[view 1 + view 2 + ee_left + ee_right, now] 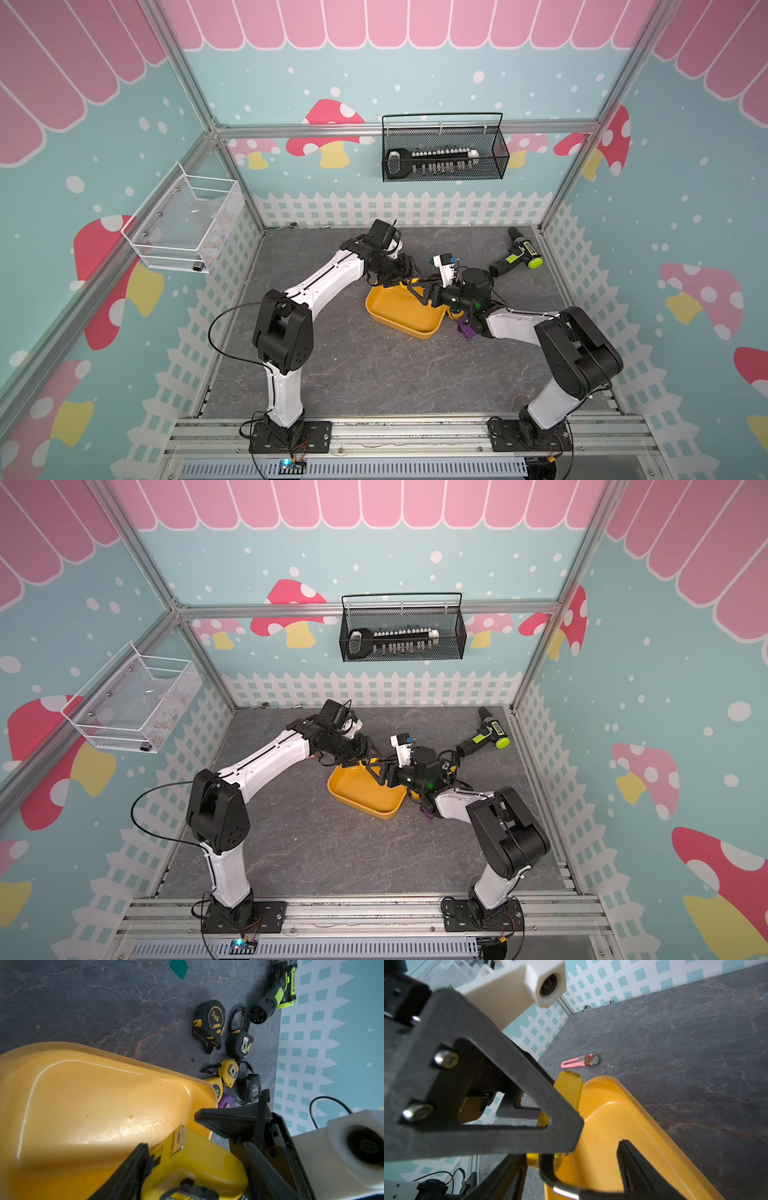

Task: Take the tape measure out of the storage box
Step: Place the tape measure at the center of the board.

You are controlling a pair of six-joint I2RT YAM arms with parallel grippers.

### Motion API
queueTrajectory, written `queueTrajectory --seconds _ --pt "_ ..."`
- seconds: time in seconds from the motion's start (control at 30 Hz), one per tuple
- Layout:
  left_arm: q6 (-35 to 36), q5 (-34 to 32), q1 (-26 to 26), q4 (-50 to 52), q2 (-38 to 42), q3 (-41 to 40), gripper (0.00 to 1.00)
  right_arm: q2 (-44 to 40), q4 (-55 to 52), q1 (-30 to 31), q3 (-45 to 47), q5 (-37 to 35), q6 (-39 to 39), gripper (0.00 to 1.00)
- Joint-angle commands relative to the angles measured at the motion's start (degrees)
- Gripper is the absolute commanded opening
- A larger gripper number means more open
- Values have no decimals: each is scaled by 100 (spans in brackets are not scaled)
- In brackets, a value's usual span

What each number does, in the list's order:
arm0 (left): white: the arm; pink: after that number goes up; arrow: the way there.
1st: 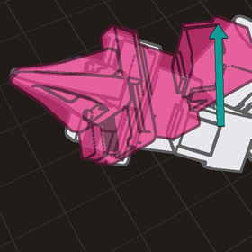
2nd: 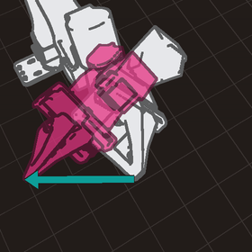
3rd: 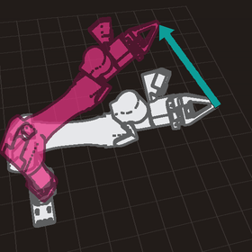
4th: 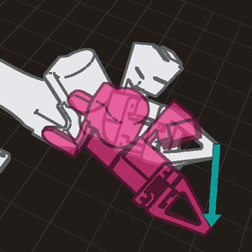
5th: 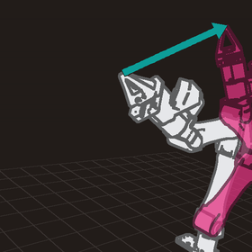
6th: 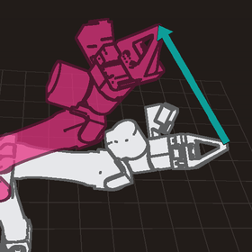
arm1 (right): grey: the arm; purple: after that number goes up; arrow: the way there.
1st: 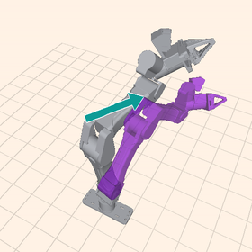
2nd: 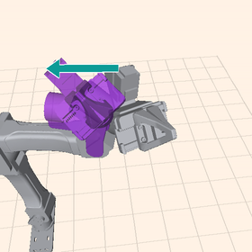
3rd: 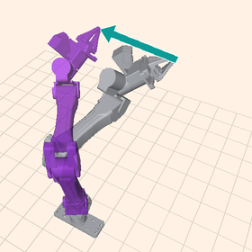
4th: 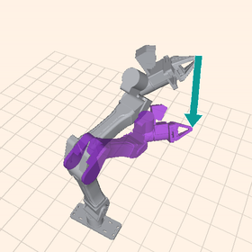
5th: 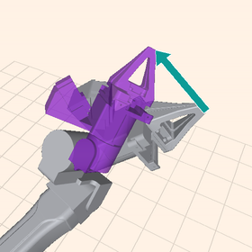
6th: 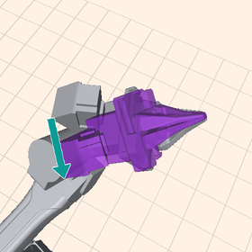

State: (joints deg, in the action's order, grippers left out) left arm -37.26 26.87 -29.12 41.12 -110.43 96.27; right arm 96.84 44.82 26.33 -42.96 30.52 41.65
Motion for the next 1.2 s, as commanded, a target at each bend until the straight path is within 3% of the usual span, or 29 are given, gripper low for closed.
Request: queueTrajectory --seconds 0.0,0.27,0.33,0.4,0.5,0.7,0.87,0.97,1.17 --pt "-137 209 -23 -167 275 -90 49 242 762 37 -120 -367 403 66" --pt "-137 119 -14 -213 407 -262 52 367 967 92 -214 -321 551 24" --pt "-116 80 -14 -210 441 -285 58 294 958 92 -159 -326 555 16" --pt "-56 13 -8 -215 498 -308 72 157 873 92 -86 -348 554 12" --pt "83 -231 24 -211 651 -315 98 -103 566 45 52 -382 516 10" --pt "378 -1021 311 -141 1157 -445 99 -903 -338 -550 545 -390 458 10" --pt "1020 -2266 416 412 1396 -505 99 -1422 -2414 -1542 206 -153 -364 10" --pt "1219 -2675 464 527 1488 -754 99 -1105 -3893 -1870 -612 -47 -1187 10" --pt "1155 -2869 726 501 1710 -1363 99 183 -4671 -1973 -1730 402 -1677 14"
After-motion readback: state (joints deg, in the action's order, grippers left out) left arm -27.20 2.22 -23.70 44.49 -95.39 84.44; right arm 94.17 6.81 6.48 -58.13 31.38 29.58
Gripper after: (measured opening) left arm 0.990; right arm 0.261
